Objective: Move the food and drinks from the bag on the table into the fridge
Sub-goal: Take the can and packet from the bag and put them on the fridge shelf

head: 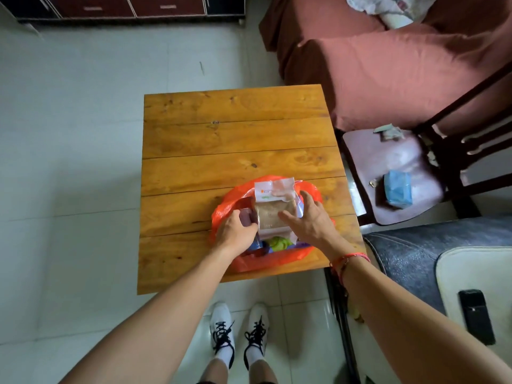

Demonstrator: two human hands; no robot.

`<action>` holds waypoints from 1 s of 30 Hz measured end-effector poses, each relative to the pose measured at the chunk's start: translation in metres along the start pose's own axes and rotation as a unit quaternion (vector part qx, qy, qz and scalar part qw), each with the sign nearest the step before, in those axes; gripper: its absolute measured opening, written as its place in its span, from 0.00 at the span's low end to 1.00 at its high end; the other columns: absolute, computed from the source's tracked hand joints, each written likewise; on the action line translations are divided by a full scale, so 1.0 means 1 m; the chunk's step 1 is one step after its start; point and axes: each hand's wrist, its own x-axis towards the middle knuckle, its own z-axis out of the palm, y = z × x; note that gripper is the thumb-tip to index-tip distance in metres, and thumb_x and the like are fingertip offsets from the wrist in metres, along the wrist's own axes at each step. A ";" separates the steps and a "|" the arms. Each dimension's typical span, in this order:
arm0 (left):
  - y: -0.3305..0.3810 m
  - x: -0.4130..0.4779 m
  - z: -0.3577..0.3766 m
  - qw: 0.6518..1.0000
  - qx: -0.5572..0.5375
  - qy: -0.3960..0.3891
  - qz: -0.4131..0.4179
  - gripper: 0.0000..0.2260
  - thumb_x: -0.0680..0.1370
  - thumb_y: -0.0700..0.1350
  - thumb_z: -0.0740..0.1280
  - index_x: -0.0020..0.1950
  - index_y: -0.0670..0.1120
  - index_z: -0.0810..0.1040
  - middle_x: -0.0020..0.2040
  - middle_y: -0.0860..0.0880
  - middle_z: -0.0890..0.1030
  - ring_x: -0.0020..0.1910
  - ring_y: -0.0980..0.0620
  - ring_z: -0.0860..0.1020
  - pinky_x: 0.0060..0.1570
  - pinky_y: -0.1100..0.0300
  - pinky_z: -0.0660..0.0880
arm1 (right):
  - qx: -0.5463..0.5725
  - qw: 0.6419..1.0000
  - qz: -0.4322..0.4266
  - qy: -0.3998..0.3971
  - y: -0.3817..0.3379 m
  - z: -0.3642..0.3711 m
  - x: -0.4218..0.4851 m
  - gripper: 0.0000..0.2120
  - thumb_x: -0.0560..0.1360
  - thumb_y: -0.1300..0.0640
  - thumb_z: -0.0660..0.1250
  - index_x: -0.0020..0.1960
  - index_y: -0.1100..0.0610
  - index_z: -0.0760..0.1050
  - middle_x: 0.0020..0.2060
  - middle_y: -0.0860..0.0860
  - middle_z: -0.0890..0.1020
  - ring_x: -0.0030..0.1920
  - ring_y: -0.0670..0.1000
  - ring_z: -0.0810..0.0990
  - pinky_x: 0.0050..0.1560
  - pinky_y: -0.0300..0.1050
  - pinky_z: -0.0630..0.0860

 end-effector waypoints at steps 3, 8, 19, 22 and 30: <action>-0.004 0.016 0.005 0.999 -0.001 -0.011 -0.036 0.16 0.74 0.52 0.67 0.59 0.47 0.73 0.56 0.46 0.80 0.54 0.42 0.78 0.52 0.51 0.76 | 0.035 0.999 0.018 -0.005 0.002 0.004 0.014 0.43 0.76 0.41 0.68 0.81 0.55 0.51 0.74 0.63 0.66 0.73 0.62 0.67 0.70 0.55 0.69; -0.011 0.035 0.017 0.995 -0.030 -0.035 -0.090 0.28 0.69 0.57 0.68 0.65 0.46 0.71 0.61 0.45 0.78 0.59 0.42 0.77 0.59 0.48 0.74 | 0.121 0.991 0.062 -0.017 0.007 0.007 0.034 0.40 0.75 0.45 0.72 0.79 0.55 0.58 0.69 0.58 0.74 0.66 0.59 0.75 0.60 0.47 0.74; -0.026 0.062 0.040 0.992 -0.036 0.008 -0.120 0.29 0.68 0.53 0.76 0.64 0.45 0.70 0.60 0.45 0.78 0.57 0.42 0.77 0.60 0.48 0.74 | 0.177 0.978 0.108 -0.020 0.014 0.018 0.064 0.29 0.69 0.50 0.76 0.67 0.53 0.73 0.54 0.52 0.83 0.51 0.53 0.84 0.54 0.55 0.83; -0.025 0.068 0.044 0.992 -0.019 0.019 -0.120 0.25 0.68 0.52 0.76 0.60 0.46 0.71 0.57 0.44 0.80 0.55 0.41 0.78 0.56 0.49 0.75 | 0.182 0.976 0.114 -0.021 0.017 0.018 0.068 0.28 0.67 0.52 0.78 0.65 0.53 0.74 0.52 0.52 0.84 0.50 0.54 0.85 0.54 0.54 0.83; -0.023 0.074 0.054 0.989 0.036 0.037 -0.137 0.28 0.71 0.40 0.72 0.69 0.39 0.67 0.60 0.39 0.78 0.57 0.38 0.78 0.53 0.50 0.77 | 0.227 0.960 0.146 -0.068 0.026 0.010 0.065 0.26 0.70 0.62 0.78 0.64 0.55 0.73 0.49 0.56 0.84 0.43 0.54 0.84 0.45 0.55 0.85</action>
